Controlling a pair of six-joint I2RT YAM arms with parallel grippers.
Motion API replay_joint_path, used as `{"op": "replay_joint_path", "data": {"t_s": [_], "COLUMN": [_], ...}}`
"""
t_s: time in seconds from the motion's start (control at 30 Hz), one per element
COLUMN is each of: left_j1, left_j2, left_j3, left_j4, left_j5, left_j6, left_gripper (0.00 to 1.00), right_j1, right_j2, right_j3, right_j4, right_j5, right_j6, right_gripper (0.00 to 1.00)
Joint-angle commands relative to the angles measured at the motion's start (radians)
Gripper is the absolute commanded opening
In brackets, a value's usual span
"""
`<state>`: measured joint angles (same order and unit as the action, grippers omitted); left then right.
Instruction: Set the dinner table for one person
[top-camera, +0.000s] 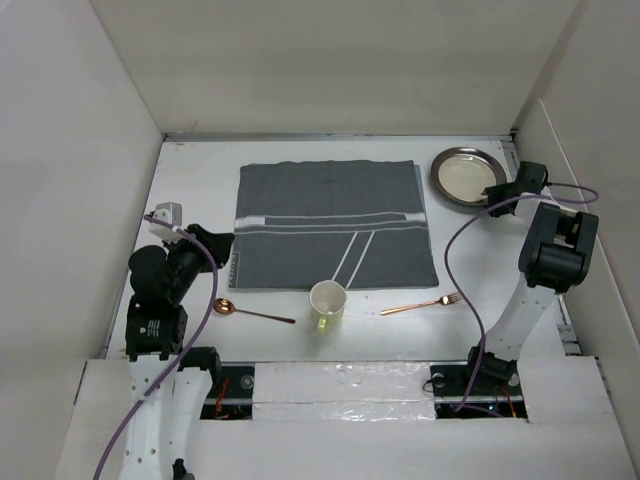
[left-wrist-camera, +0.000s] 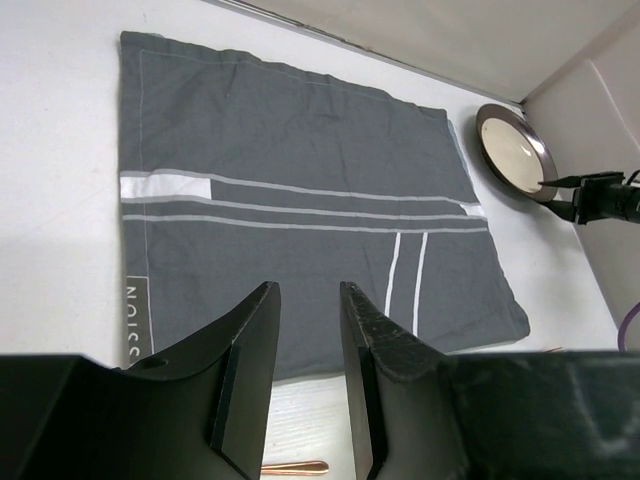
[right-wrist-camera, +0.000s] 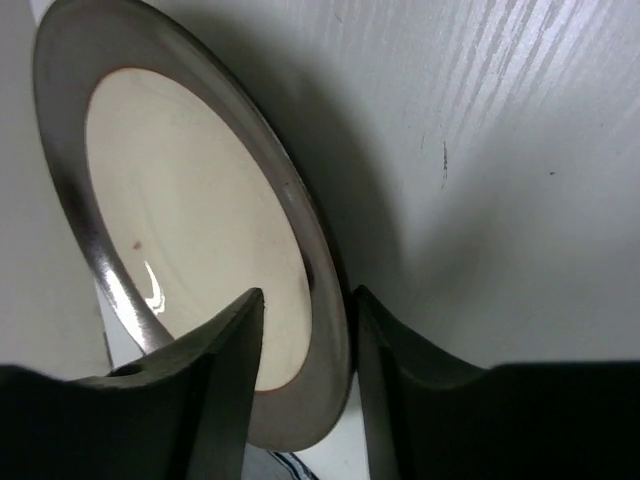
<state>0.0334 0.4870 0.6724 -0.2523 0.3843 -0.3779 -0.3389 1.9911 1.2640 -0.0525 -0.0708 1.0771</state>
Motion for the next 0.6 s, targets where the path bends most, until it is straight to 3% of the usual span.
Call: {"op": "replay_joint_path", "data": {"t_s": [0.0, 0.1, 0.13, 0.2, 0.33, 0.43, 0.53, 0.57], "left_j1": [-0.004, -0.004, -0.004, -0.004, -0.004, -0.004, -0.004, -0.004], "left_j2": [-0.001, -0.008, -0.01, -0.013, -0.01, -0.001, 0.019, 0.019], "left_j3": [0.013, 0.013, 0.015, 0.016, 0.018, 0.015, 0.016, 0.016], "left_j4": [0.01, 0.01, 0.007, 0.005, 0.008, 0.01, 0.01, 0.013], "left_j5": [-0.016, -0.021, -0.024, -0.028, -0.022, -0.013, 0.002, 0.002], "left_j6": [0.014, 0.011, 0.011, 0.01, 0.013, 0.013, 0.019, 0.019], "left_gripper": [0.27, 0.25, 0.25, 0.24, 0.18, 0.17, 0.16, 0.16], "right_j1": [0.009, 0.018, 0.018, 0.018, -0.015, -0.041, -0.112, -0.112], "right_j2": [0.017, 0.051, 0.054, 0.045, -0.041, -0.194, -0.352, -0.353], "right_j3": [0.095, 0.173, 0.179, 0.163, 0.017, -0.173, -0.299, -0.299], "right_j4": [-0.108, -0.214, -0.225, -0.215, -0.048, 0.224, 0.438, 0.439], "right_j5": [0.02, 0.023, 0.022, 0.009, -0.035, -0.03, -0.203, -0.204], "right_j6": [0.003, -0.022, -0.026, -0.028, -0.019, -0.055, -0.059, -0.059], "right_gripper": [0.41, 0.29, 0.11, 0.0, 0.0, 0.0, 0.0, 0.0]}}
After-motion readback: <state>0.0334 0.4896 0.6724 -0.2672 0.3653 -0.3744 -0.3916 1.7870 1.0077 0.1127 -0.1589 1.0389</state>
